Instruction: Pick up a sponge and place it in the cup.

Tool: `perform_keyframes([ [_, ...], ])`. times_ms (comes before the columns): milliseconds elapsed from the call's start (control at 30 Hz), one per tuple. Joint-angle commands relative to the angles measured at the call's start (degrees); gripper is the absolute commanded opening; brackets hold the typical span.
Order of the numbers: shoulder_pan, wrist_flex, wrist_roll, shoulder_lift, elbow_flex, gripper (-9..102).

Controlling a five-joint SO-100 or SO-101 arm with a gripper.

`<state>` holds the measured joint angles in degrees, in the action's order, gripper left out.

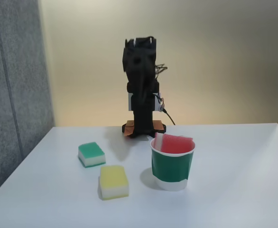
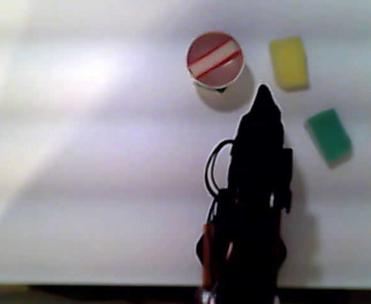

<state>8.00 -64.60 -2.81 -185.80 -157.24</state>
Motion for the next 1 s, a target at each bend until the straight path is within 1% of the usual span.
perform_keyframes([
  [0, 0.35, -0.88, 0.0, -1.14, -2.2, 0],
  [167, -0.18, -0.88, 0.0, -1.14, -8.61, 0],
  [400, 0.18, -6.5, -0.09, -1.14, -14.94, 0],
  [600, 0.53, -8.7, 0.0, -1.14, -19.69, 0],
  [767, 0.79, -15.29, 0.62, -1.23, -19.95, 0],
  [967, 2.55, -15.47, 1.93, -1.23, -19.95, 0],
])
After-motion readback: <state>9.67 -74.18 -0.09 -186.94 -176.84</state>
